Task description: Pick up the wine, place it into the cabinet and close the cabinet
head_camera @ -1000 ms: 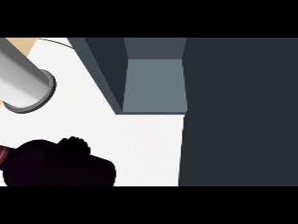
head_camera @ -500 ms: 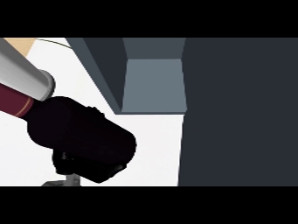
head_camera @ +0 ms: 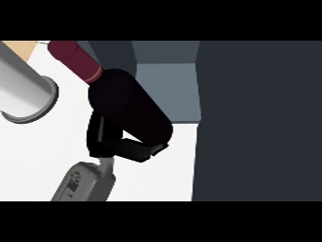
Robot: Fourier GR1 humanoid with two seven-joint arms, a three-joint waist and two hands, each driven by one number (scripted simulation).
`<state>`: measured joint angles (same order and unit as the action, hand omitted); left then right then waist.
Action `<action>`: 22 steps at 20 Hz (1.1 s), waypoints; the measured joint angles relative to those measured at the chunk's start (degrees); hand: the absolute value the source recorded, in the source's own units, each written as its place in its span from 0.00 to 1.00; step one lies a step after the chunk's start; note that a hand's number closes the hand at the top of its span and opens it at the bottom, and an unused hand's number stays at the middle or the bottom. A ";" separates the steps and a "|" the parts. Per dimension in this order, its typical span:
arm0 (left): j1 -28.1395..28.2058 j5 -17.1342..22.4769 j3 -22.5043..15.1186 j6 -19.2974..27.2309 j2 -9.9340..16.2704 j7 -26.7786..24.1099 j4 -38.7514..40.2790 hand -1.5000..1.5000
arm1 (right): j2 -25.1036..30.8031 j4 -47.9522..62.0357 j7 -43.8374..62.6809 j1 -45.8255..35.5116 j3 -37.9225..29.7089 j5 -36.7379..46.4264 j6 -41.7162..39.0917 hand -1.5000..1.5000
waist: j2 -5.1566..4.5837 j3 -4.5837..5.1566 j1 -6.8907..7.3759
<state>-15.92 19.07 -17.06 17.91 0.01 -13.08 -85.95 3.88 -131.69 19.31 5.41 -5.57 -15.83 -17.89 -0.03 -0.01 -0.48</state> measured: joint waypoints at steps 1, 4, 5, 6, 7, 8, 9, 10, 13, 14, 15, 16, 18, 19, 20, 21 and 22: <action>-1.25 -0.30 -0.31 0.73 0.00 -0.21 1.47 1.00 | -0.07 -0.41 0.35 -0.07 0.39 0.40 0.16 0.00 | 0.01 0.00 0.00; -4.71 -1.21 -2.20 3.35 0.00 -0.37 5.55 1.00 | 0.41 1.11 -0.26 -1.14 -0.66 0.09 -0.09 0.00 | -0.01 0.01 0.00; -6.13 -0.91 -2.23 3.43 0.00 -1.08 7.91 1.00 | 0.29 1.03 -0.69 -0.65 -0.54 0.24 -0.41 0.00 | -0.02 0.01 -0.06; -7.13 -0.73 -3.53 5.10 -0.01 -1.31 8.82 1.00 | -0.02 1.92 -1.04 -1.51 -0.13 0.91 -0.12 0.00 | -0.02 0.01 -0.04; -7.37 -1.09 -3.77 5.52 -0.01 -0.69 8.74 1.00 | 0.03 1.59 -0.99 -1.19 -0.35 0.62 -0.21 0.00 | -0.01 0.01 0.02; -7.63 -0.94 -4.40 6.39 -0.01 -0.99 9.52 1.00 | -0.15 0.61 -0.40 -0.74 0.05 0.68 0.00 0.00 | 0.00 0.00 0.02; -8.40 0.31 -5.83 8.05 -0.01 -2.49 11.12 1.00 | -0.31 1.15 -0.73 -0.93 0.32 1.01 -0.07 0.00 | 0.00 0.01 -0.05; -9.20 0.77 -5.35 8.06 -0.01 -2.55 12.18 1.00 | -0.39 0.59 -1.17 0.26 0.30 0.81 -0.61 0.00 | -0.01 0.02 -0.06; -10.25 4.22 -7.94 10.37 -0.01 -5.68 15.80 1.00 | -1.08 0.64 -0.89 -0.28 1.67 2.36 0.06 0.00 | -0.02 0.01 -0.10; -10.62 4.70 -8.26 10.99 -0.01 -6.13 16.44 1.00 | -0.91 0.69 -0.20 -1.27 1.68 2.29 0.46 0.00 | -0.02 0.02 -0.05; -11.80 5.37 -8.00 11.43 -0.01 -5.76 17.34 1.00 | -0.43 0.75 0.16 -1.51 1.10 1.47 0.23 0.00 | -0.02 0.03 -0.05; -12.46 6.84 -8.45 11.63 0.00 -7.57 19.70 1.00 | -0.15 0.95 0.18 -1.43 0.68 0.91 -0.07 0.00 | -0.05 0.03 -0.19; -12.52 7.35 -8.37 11.56 -0.01 -8.70 21.54 1.00 | 0.43 1.12 0.25 -1.77 -0.55 -0.11 -0.20 0.00 | -0.05 0.01 -0.12; -12.57 8.39 -8.66 11.36 -0.01 -10.11 23.15 1.00 | 0.82 1.61 0.50 -2.32 -1.09 -0.63 -0.23 0.00 | -0.05 0.02 -0.14; -13.00 9.21 -8.51 10.96 -0.01 -11.11 24.76 1.00 | 0.53 1.99 0.20 -2.23 -0.73 -0.05 -0.20 0.00 | -0.05 0.02 -0.15; -13.27 9.38 -8.16 10.64 -0.01 -11.18 25.59 1.00 | 0.64 2.22 0.00 -2.17 -0.97 -0.20 -0.40 0.00 | -0.05 0.02 -0.10; -13.24 10.31 -8.41 10.26 -0.01 -12.69 27.29 1.00 | 0.60 2.20 -0.34 -1.76 -1.04 -0.38 -0.71 0.00 | -0.06 0.02 -0.16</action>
<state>-29.16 29.38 -25.47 28.17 0.01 -25.76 -58.67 4.48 -129.49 18.97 3.64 -6.61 -16.21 -18.60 -0.09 0.01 -0.64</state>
